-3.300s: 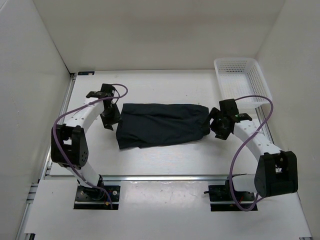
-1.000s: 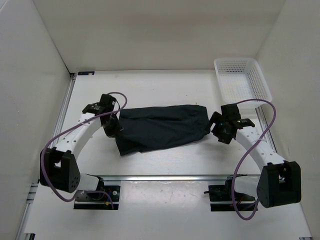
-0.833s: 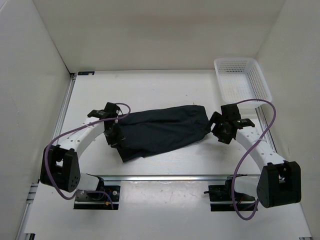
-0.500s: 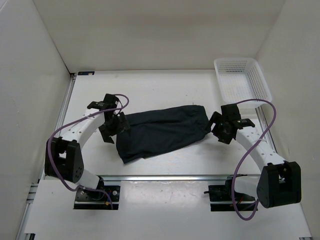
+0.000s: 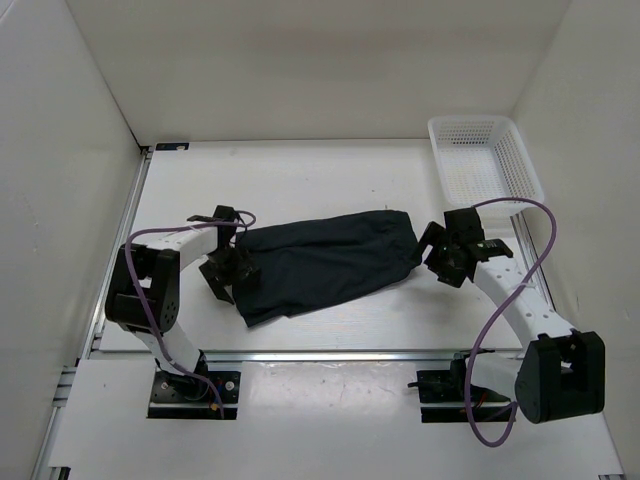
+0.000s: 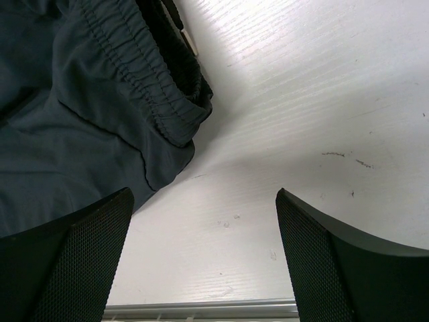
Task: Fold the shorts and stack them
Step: Fold the shorts
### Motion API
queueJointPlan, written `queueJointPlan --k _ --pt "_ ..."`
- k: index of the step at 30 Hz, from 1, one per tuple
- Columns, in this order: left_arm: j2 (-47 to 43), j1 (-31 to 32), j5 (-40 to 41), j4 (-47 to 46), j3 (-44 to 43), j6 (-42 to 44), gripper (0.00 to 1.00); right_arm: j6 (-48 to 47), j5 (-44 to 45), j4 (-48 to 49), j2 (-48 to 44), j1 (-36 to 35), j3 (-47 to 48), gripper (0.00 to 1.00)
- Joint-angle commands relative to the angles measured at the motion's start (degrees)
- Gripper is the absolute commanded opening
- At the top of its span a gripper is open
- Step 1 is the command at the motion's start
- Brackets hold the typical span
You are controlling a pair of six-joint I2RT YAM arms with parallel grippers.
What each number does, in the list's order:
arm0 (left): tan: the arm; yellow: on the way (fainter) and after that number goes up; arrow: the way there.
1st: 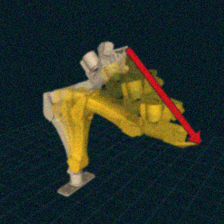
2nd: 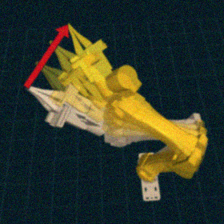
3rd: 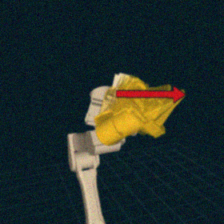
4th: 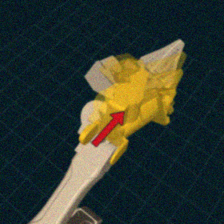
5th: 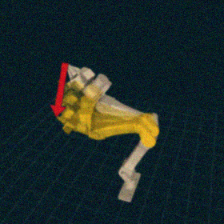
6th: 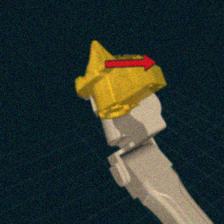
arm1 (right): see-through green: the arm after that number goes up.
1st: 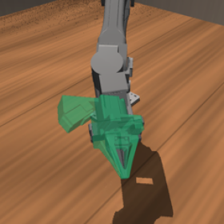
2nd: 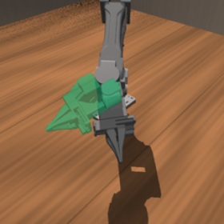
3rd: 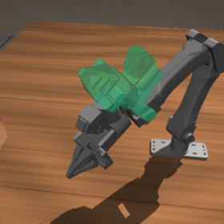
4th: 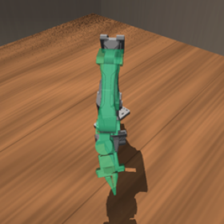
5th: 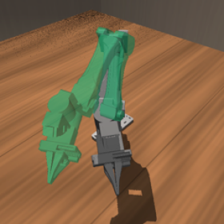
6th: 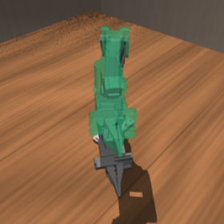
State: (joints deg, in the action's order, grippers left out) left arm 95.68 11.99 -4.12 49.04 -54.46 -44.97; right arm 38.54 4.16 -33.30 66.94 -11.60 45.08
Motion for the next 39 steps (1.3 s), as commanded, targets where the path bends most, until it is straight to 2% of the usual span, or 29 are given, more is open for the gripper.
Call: queueJointPlan --k 1,3,4,5,6,7,12,17,23,32,39 --pt "-0.76 -0.3 -0.63 -3.51 0.23 -2.23 0.86 -0.93 0.67 -0.45 -1.63 0.26 -0.34 0.92" --pt "1.78 -0.3 -0.1 -4.12 -0.38 -2.23 0.75 -0.93 0.67 -0.45 -1.63 0.26 -0.34 0.92" --pt "2.84 -0.82 -0.1 -4.12 -0.91 -1.1 0.63 -0.93 0.67 -0.45 -1.63 0.26 0.18 0.92" --pt "4.5 -0.83 -0.1 -4.12 -1.44 -0.3 0.3 -1.45 0.67 -0.45 -1.63 0.26 0.18 0.92" --pt "4.52 -2.39 -0.1 -3.6 -1.96 0.93 0.15 -1.45 0.67 -0.97 -1.63 0.26 0.18 0.92" --pt "4.52 -3.02 1.82 -2.99 -2.93 0.94 0.1 -1.45 0.67 -0.98 -1.63 0.26 0.71 0.92" --pt "1.36 -3.55 14.47 5.26 -10.74 1.64 0.1 -1.98 1.72 -1.59 -2.77 0.26 0.71 0.92" --pt "4.95 0.4 29.22 17.3 -27.43 3.74 0.1 -1.37 1.72 -1.59 -2.25 0.26 -0.43 0.92" --pt "9.44 5.75 36.19 27.42 -43.5 7.16 0.1 -1.37 1.72 -1.59 -2.25 0.26 -0.43 0.92" --pt "18.21 18.05 36.21 35.33 -63.03 10.43 0.1 -1.37 1.72 -1.59 -2.25 0.78 -0.43 0.92" --pt "28.58 33.33 24.09 36.75 -85.33 10.96 0.1 -1.37 1.72 -1.59 -2.25 0.78 -0.95 0.92"
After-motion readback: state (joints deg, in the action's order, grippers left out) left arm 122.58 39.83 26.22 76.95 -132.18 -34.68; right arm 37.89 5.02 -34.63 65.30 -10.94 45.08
